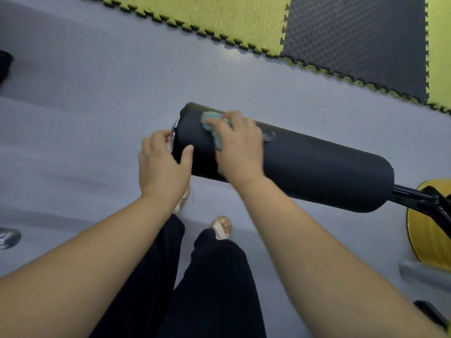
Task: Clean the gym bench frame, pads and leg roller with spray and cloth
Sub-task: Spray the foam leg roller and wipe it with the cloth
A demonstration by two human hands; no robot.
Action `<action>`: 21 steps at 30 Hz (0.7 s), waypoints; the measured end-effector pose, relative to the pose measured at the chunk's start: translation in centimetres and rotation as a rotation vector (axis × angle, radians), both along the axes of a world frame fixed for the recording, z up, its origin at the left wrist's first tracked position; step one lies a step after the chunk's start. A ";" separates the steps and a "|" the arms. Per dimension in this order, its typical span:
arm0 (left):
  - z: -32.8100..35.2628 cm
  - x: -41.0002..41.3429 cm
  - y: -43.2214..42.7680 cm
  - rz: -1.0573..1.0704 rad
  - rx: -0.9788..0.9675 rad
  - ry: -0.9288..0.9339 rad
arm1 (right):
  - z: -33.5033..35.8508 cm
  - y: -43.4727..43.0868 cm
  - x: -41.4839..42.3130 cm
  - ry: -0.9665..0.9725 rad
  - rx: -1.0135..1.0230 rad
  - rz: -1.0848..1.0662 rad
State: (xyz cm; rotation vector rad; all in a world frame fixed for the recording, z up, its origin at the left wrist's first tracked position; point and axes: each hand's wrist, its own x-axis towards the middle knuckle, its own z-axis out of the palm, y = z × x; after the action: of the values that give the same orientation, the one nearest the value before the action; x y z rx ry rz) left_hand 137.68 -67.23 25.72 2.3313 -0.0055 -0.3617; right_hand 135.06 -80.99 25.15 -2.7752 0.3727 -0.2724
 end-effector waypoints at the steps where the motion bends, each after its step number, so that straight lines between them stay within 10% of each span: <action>1: 0.5 0.0 -0.6 -0.028 0.059 -0.070 | 0.0 -2.2 -1.5 0.014 -0.023 -0.029; 9: 0.6 -2.2 -5.9 -0.730 0.325 -0.334 | 1.3 -12.9 -9.5 0.214 -0.057 -0.887; 18: 0.7 -3.3 -6.7 -0.734 0.441 -0.364 | 0.1 -5.7 -4.7 0.029 -0.041 -0.209; 21: 1.2 -3.1 -8.0 -0.840 0.482 -0.377 | -0.2 -12.6 -9.5 0.065 -0.100 -0.340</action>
State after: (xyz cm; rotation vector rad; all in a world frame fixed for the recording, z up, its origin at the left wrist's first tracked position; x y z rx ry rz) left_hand 134.59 -75.19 26.96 2.7353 -1.2215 -0.3388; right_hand 125.57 -93.61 24.94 -2.8108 0.8725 -0.2867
